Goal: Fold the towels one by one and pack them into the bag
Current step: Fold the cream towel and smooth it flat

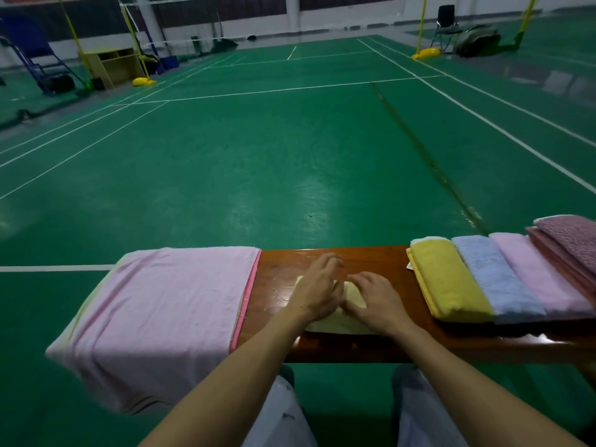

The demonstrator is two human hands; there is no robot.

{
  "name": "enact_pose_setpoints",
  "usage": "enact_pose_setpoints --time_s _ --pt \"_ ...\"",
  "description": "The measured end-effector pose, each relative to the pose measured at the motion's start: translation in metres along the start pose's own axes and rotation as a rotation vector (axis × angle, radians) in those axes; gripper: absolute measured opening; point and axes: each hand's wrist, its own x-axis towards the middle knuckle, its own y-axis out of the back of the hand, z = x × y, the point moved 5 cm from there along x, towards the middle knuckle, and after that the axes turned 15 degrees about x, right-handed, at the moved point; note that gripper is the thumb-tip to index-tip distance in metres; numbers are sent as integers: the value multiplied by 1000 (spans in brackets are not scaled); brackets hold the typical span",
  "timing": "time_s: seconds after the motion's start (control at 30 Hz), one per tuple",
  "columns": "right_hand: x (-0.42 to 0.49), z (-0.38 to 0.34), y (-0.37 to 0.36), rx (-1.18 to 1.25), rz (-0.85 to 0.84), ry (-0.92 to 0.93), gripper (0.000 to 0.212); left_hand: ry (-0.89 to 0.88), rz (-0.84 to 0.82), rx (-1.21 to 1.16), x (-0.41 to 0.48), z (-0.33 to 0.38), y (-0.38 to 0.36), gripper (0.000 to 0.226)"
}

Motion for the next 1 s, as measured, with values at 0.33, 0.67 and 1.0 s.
enact_pose_setpoints --time_s 0.33,0.67,1.0 --pt "-3 33 -8 -88 -50 14 125 -43 -103 309 -27 -27 -47 72" --pt "1 39 -8 20 -135 -34 98 25 -289 49 -42 -68 -43 70" --pt "-10 38 8 347 -57 89 70 72 -310 -492 -40 -76 -15 60"
